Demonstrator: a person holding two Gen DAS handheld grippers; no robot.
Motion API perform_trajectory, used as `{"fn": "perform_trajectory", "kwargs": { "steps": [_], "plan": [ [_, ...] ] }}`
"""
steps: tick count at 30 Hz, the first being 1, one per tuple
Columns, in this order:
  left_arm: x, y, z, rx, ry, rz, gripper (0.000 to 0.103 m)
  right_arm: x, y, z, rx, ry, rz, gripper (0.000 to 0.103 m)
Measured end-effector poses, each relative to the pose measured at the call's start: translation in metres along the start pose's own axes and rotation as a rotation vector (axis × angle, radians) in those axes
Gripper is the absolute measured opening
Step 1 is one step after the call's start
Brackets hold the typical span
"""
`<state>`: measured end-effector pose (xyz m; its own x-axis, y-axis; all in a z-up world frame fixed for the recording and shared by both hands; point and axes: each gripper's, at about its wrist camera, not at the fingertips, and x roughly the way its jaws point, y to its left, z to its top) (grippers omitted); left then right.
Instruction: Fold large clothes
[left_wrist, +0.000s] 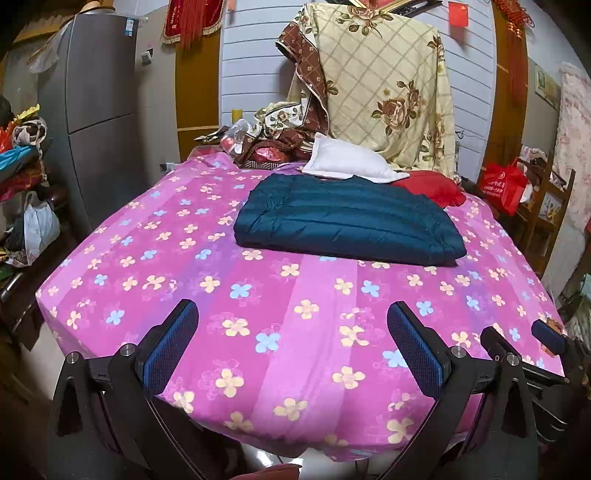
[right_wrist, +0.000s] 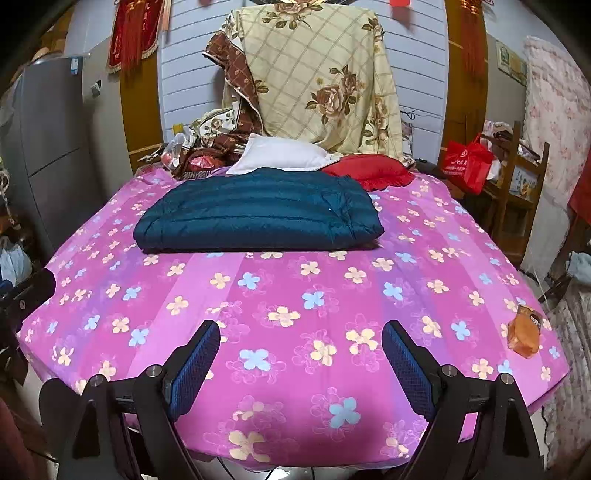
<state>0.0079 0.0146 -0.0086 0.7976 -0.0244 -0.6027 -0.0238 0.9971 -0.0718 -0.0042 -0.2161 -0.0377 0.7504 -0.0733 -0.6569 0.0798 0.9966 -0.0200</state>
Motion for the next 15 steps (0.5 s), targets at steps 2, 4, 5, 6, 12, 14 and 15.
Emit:
{"fn": "perform_trajectory", "kwargs": {
  "steps": [2, 4, 5, 6, 12, 14, 15],
  "plan": [
    [0.001, 0.001, 0.000, -0.001, 0.001, 0.002, 0.102, 0.001, 0.001, 0.000, 0.000, 0.003, 0.002, 0.088],
    [0.002, 0.004, -0.001, -0.006, 0.001, 0.003, 0.102, 0.003, 0.002, 0.000, -0.005, 0.010, 0.006, 0.088],
    [0.002, 0.006, 0.000, -0.010, -0.002, 0.008, 0.102, 0.004, 0.004, 0.000, -0.010, 0.012, 0.009, 0.088],
    [0.002, 0.007, 0.000, -0.014, -0.005, 0.016, 0.102, 0.005, 0.005, 0.000, -0.016, 0.008, 0.017, 0.088],
    [-0.006, 0.023, -0.001, -0.008, -0.037, 0.111, 0.102, 0.026, 0.021, 0.005, -0.009, 0.010, 0.085, 0.088],
    [-0.011, 0.032, -0.001, -0.015, -0.056, 0.151, 0.102, 0.032, 0.031, 0.009, -0.020, 0.011, 0.110, 0.088],
    [-0.014, 0.039, 0.000, -0.024, -0.068, 0.176, 0.102, 0.035, 0.038, 0.012, -0.030, 0.006, 0.125, 0.088]
  ]
}}
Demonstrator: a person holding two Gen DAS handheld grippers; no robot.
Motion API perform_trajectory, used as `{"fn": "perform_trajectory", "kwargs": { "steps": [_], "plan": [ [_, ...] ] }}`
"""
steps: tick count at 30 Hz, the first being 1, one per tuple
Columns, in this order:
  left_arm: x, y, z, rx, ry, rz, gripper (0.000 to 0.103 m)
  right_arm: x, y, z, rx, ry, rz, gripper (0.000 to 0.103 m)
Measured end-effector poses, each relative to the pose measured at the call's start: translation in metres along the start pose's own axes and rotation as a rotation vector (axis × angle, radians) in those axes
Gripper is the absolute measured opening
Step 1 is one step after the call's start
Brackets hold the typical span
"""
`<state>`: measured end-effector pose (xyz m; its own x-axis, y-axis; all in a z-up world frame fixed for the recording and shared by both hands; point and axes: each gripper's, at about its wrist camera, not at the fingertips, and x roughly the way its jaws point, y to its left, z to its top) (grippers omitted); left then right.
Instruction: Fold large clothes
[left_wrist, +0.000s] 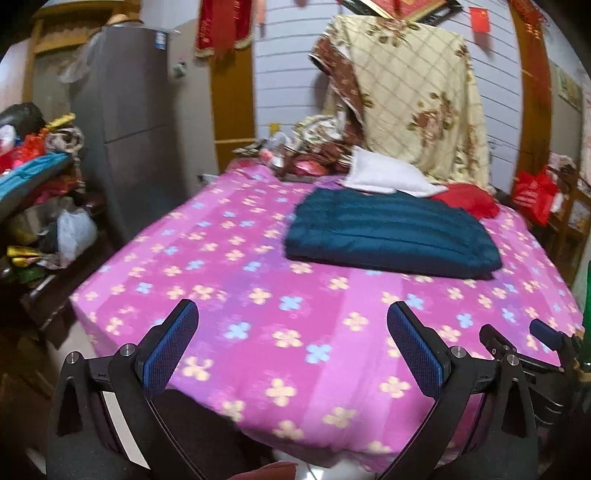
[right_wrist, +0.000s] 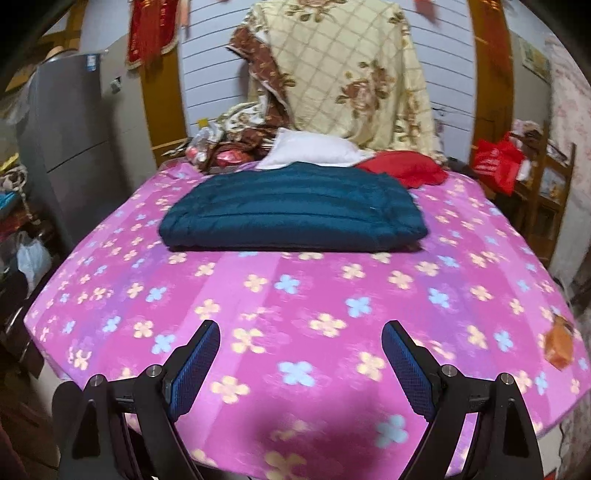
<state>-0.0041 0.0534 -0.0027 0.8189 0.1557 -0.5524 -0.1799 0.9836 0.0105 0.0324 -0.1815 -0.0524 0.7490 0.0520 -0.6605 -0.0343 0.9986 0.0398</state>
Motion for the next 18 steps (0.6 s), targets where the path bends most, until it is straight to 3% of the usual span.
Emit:
{"fn": "perform_trajectory", "kwargs": {
  "steps": [8, 18],
  "plan": [
    [-0.005, 0.038, 0.001, -0.070, -0.018, 0.125, 0.102, 0.012, 0.042, 0.016, -0.090, -0.054, 0.080, 0.088],
    [-0.028, 0.052, 0.004, -0.099, -0.041, 0.166, 0.102, 0.010, 0.066, 0.016, -0.121, -0.063, 0.126, 0.088]
  ]
}}
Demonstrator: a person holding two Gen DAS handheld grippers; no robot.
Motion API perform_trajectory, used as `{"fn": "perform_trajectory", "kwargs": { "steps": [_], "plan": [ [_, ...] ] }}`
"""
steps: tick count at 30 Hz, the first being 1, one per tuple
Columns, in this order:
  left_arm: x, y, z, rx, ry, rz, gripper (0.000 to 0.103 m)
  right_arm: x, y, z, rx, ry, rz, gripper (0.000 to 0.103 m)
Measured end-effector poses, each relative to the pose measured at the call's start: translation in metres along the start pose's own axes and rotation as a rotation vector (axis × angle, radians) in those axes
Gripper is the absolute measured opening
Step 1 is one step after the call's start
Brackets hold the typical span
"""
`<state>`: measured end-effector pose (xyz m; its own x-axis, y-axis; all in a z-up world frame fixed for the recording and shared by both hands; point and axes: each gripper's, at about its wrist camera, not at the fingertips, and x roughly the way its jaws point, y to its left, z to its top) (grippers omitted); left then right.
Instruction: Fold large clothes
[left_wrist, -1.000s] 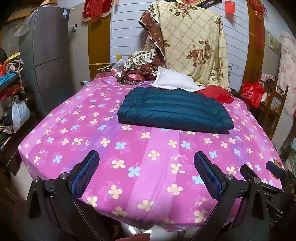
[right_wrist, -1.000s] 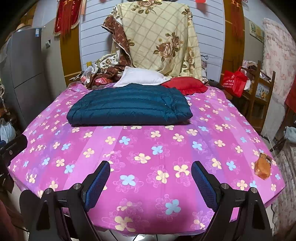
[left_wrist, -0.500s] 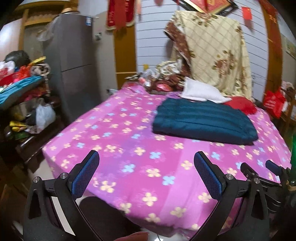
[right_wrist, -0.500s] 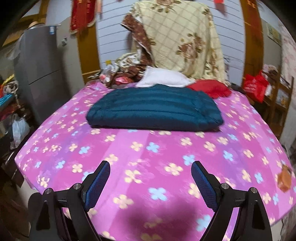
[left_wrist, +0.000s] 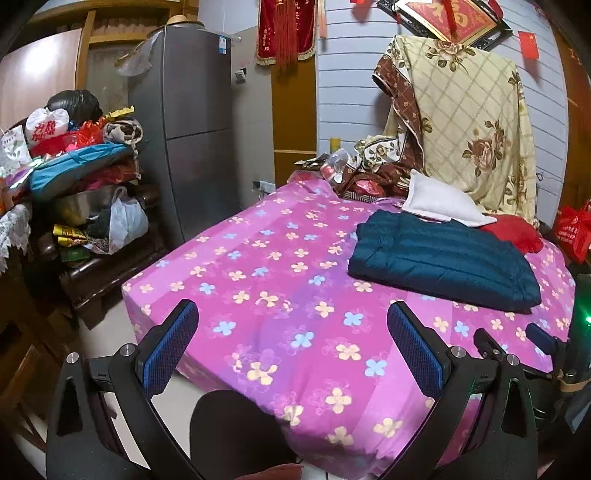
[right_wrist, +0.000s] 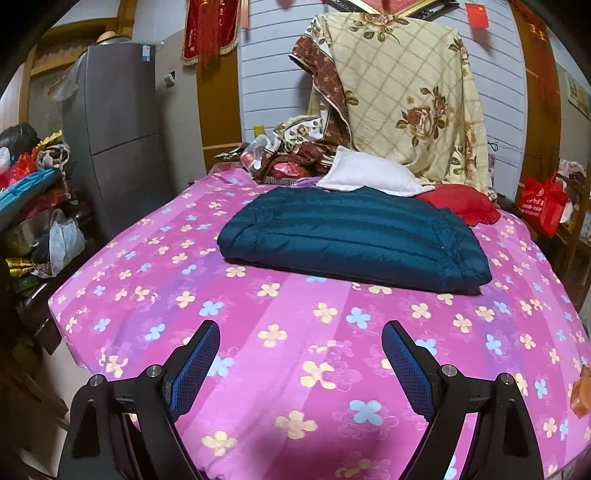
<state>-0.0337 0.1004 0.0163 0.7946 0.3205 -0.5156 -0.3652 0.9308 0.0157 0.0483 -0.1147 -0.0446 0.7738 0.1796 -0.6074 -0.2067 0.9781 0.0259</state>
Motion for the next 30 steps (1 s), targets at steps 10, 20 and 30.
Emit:
{"fn": "perform_trajectory", "kwargs": {
  "steps": [10, 20, 30],
  "plan": [
    [-0.015, -0.001, 0.003, -0.001, -0.026, 0.005, 0.102, -0.022, -0.006, -0.001, 0.011, -0.053, -0.008, 0.088],
    [-0.022, -0.013, 0.009, 0.012, -0.025, -0.038, 0.102, -0.029, -0.014, -0.001, 0.029, -0.074, -0.029, 0.088],
    [0.002, -0.036, 0.006, 0.042, 0.027, -0.088, 0.102, -0.035, -0.047, -0.012, 0.066, -0.094, -0.114, 0.088]
  ]
}}
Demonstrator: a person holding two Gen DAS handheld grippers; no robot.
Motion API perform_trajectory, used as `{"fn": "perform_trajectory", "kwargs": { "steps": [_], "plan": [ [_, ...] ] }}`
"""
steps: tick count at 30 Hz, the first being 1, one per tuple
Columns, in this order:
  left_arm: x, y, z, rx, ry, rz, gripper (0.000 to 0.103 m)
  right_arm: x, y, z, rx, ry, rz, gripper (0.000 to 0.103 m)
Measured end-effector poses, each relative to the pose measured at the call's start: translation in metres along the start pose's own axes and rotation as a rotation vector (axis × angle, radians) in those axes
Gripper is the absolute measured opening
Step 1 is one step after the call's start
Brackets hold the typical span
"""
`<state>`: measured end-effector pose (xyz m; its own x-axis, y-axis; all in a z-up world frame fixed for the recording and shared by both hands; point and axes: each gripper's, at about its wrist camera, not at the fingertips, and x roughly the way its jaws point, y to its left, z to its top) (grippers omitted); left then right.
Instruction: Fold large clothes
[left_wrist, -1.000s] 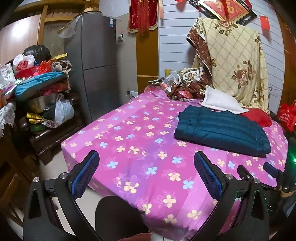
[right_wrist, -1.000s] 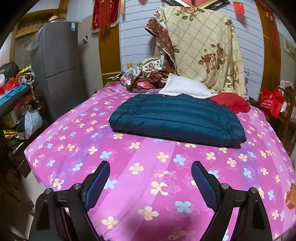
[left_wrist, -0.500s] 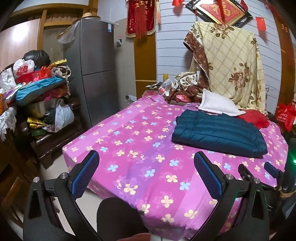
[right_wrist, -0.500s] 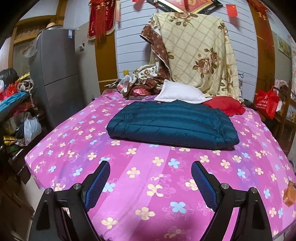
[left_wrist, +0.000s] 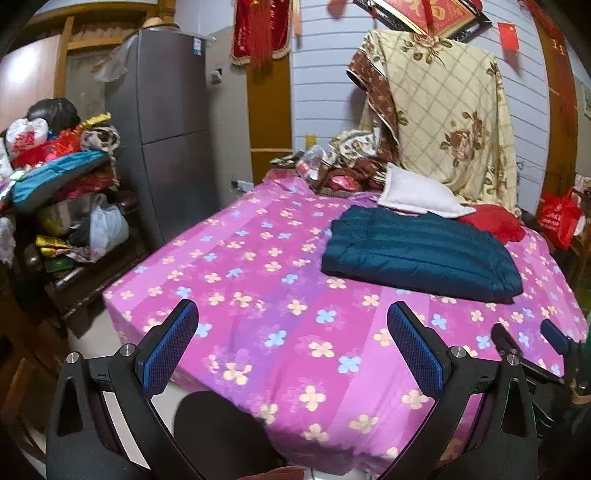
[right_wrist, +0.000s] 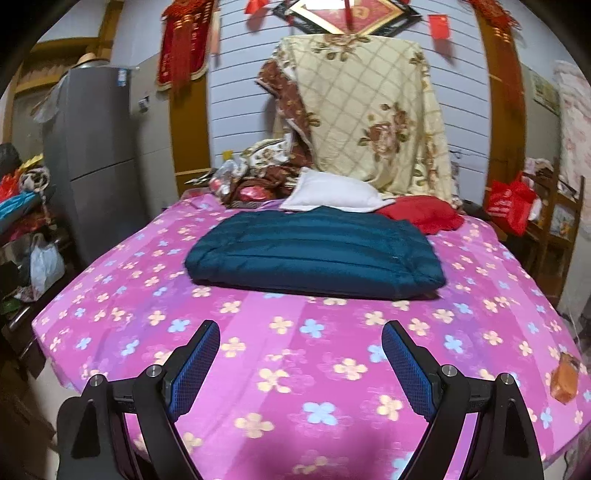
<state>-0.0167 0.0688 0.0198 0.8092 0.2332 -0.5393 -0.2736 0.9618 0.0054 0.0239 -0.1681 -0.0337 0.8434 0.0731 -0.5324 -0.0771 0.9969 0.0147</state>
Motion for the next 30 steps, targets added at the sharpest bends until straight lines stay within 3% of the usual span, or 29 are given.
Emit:
{"fn": "perform_trajectory", "kwargs": {
  "steps": [7, 17, 21, 30],
  "plan": [
    [0.029, -0.044, -0.002, 0.040, 0.064, -0.125, 0.102, -0.005, -0.039, -0.006, 0.026, 0.000, -0.105, 0.088],
    [0.054, -0.097, -0.015, 0.155, 0.153, -0.271, 0.102, -0.002, -0.070, -0.015, 0.075, 0.085, -0.215, 0.088],
    [0.055, -0.096, -0.021, 0.166, 0.165, -0.300, 0.102, -0.008, -0.071, -0.017, 0.076, 0.103, -0.246, 0.088],
    [0.046, -0.070, -0.021, 0.128, 0.137, -0.287, 0.102, -0.020, -0.043, -0.010, 0.025, 0.096, -0.222, 0.088]
  ]
}}
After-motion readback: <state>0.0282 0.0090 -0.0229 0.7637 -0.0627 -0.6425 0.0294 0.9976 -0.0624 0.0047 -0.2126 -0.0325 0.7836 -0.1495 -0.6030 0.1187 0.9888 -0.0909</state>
